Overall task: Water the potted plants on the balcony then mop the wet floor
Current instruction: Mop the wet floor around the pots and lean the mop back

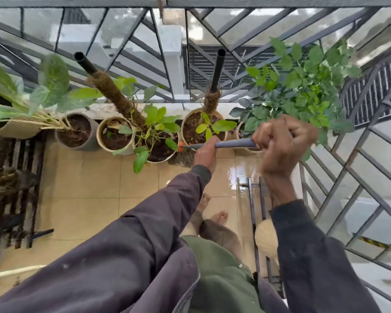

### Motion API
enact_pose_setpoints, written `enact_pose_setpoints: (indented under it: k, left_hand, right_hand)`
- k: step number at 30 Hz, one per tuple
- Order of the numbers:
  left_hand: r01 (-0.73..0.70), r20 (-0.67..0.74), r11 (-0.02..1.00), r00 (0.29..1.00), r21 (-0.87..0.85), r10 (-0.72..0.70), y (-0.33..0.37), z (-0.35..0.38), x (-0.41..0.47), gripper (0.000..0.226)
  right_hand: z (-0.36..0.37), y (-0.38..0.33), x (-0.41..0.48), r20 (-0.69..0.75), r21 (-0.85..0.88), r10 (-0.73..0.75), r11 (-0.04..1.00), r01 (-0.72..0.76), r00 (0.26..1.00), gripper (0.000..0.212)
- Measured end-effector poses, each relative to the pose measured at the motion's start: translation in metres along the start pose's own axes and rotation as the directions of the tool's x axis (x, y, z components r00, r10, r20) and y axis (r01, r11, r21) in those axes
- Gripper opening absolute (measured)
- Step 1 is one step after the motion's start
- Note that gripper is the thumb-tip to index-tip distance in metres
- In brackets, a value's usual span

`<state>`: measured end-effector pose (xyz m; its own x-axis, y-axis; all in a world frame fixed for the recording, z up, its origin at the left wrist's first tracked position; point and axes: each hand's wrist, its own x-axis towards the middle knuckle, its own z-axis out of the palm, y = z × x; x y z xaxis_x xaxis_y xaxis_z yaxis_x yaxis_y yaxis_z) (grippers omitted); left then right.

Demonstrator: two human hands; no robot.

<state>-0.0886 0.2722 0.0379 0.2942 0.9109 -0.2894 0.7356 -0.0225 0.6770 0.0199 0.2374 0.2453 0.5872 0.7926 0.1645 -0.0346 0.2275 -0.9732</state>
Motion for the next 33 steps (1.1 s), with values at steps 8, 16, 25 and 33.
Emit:
enact_pose_setpoints:
  k: [8, 16, 25, 33]
  left_hand:
    - [0.015, 0.082, 0.998, 0.996, 0.056, -0.019, 0.003, 0.009, -0.009, 0.012]
    - [-0.037, 0.209, 0.963, 0.978, 0.268, -0.020, -0.038, 0.008, -0.063, 0.034]
    - [-0.126, 0.198, 0.952, 0.978, 0.280, 0.071, -0.030, -0.009, -0.066, 0.037]
    - [-0.128, 0.112, 0.988, 0.987, 0.081, 0.119, -0.004, -0.011, -0.016, 0.021]
  right_hand:
    - [-0.010, -0.013, 0.015, -0.070, -0.009, 0.118, 0.993, -0.119, 0.991, 0.031]
    - [-0.036, 0.016, -0.031, -0.124, 0.065, 0.239, 0.970, -0.232, 0.963, 0.042]
    - [-0.028, -0.001, -0.049, 0.023, 0.204, 0.099, 0.974, -0.101, 0.995, 0.040]
    - [0.000, -0.010, -0.014, 0.034, 0.089, 0.071, 0.993, -0.074, 0.997, 0.035]
